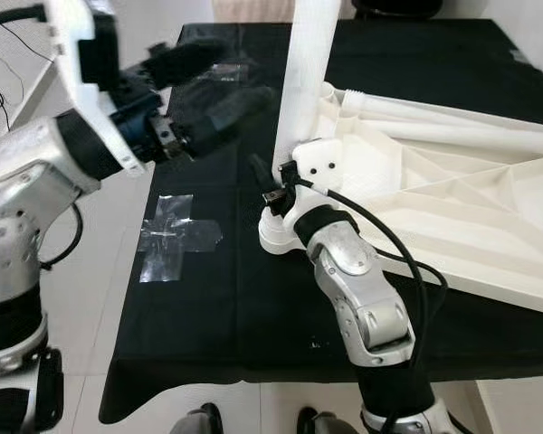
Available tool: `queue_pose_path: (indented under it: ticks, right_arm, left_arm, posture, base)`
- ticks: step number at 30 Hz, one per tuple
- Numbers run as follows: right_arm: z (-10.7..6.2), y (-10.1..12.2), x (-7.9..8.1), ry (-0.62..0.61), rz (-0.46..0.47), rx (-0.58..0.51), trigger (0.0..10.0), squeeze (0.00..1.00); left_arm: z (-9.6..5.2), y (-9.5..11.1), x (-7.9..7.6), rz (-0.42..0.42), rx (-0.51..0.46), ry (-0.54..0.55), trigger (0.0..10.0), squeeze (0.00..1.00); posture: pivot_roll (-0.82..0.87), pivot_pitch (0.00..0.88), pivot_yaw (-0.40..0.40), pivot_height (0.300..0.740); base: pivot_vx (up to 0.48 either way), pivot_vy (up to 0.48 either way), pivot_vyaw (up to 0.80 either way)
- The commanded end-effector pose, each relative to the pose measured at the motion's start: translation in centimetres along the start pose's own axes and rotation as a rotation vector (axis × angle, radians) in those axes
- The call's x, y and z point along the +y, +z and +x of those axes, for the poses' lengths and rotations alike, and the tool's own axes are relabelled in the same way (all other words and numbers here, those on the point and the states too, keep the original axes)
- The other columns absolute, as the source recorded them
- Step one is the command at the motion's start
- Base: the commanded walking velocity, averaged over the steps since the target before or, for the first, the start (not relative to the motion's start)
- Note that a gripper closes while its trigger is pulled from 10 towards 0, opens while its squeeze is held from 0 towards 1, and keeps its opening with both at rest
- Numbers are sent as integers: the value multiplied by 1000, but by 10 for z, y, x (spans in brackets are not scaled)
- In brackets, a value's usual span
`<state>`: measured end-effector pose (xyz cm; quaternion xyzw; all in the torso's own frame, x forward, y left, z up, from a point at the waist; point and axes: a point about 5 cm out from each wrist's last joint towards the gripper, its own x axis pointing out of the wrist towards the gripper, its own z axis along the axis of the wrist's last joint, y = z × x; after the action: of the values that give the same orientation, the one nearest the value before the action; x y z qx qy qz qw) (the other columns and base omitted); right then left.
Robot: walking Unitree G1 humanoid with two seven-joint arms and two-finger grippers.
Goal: Building children table
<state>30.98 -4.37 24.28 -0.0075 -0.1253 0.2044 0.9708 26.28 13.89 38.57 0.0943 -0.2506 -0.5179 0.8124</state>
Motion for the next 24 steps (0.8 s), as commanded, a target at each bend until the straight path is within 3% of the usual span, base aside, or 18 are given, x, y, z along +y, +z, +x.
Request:
queue_pose_path:
  ticks: [1,6,12,24]
  right_arm:
    - [0,-27,17,31,95,123,10000,0]
    - [1,-25,20,51,95,109,10000,0]
    - [2,-20,26,75,107,90,10000,0]
    - [2,-17,32,112,103,74,10000,0]
  left_arm:
    - [7,-1,9,59,60,-16,10000,0]
    - [17,-4,18,77,99,-41,10000,0]
    - [41,-15,35,54,141,-20,10000,0]
    - [73,-18,41,-149,61,-39,10000,0]
  posture:
    - [55,200,-11,740]
    - [54,204,-7,740]
    - [50,213,-4,740]
    - [44,224,-4,740]
  base:
    - [0,0,0]
    - [0,0,0]
    - [0,0,0]
    - [0,0,0]
